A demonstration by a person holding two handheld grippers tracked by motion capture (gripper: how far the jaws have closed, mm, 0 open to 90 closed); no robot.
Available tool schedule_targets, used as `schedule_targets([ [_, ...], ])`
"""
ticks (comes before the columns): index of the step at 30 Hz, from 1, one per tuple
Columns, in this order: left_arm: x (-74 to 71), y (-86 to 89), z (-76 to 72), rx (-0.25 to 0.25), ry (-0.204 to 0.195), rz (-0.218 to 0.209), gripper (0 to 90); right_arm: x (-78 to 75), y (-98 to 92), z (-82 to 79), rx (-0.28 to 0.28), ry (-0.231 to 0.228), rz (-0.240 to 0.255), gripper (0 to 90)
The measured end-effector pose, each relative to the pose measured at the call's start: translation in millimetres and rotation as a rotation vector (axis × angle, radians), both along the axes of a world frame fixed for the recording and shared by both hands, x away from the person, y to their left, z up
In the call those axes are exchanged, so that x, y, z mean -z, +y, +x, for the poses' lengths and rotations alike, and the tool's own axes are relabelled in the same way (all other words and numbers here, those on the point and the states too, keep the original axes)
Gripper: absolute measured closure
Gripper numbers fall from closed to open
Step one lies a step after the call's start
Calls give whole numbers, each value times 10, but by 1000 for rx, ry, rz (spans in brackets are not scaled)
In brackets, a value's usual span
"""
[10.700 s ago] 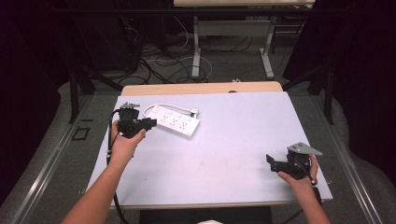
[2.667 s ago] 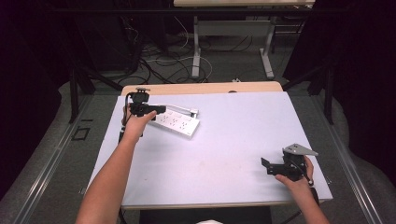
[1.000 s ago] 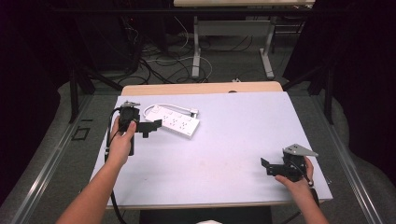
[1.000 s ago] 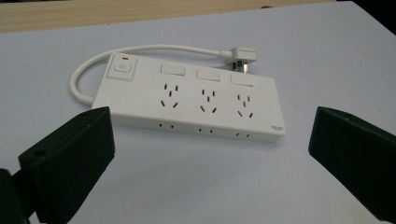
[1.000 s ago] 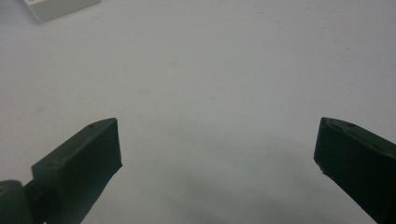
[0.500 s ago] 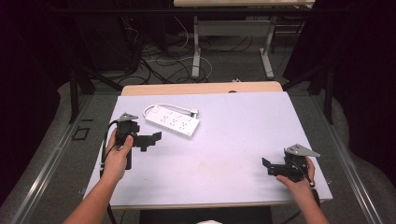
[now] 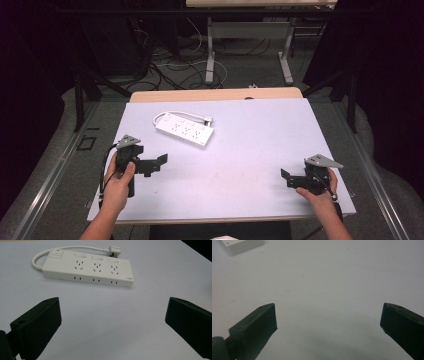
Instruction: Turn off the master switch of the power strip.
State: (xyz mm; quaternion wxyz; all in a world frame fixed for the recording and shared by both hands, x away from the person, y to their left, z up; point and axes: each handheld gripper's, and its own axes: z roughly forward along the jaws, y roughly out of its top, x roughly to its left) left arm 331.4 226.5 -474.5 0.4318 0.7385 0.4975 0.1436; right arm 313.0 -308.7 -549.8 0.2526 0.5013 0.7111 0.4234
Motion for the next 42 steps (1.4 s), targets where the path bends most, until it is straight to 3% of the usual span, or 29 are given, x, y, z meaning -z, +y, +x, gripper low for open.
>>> schedule_targets([
  [2,42,39,-36,-23,-11,-10,8,0,3,0,3,-3,0,3],
  [11,245,229,-155,-84,16,-54,12,-2,14,-4,-2,7,1,3],
  [14,310,272,-176,-93,13,-34,12,0,11,-3,-3,8,0,3],
  [19,427,321,-207,-112,-4,-38,12,0,7,-2,-4,4,-2,3],
  [25,519,389,-220,-109,0,-18,12,0,10,-6,-2,13,-7,3],
  [26,529,391,-225,-118,12,-30,13,0,11,-6,-2,11,-6,3],
  [27,542,413,-220,-111,8,-12,14,1,10,-6,-2,11,-6,3],
  [30,592,413,-222,-136,10,-30,15,2,4,-3,-5,8,-7,3],
  [31,594,439,-221,-118,13,-7,15,4,4,-2,-5,3,-5,4],
  [37,663,441,-230,-134,20,-45,16,15,7,5,-10,7,-5,3],
  [42,676,456,-231,-128,24,-32,17,13,13,0,-9,8,-6,3],
])
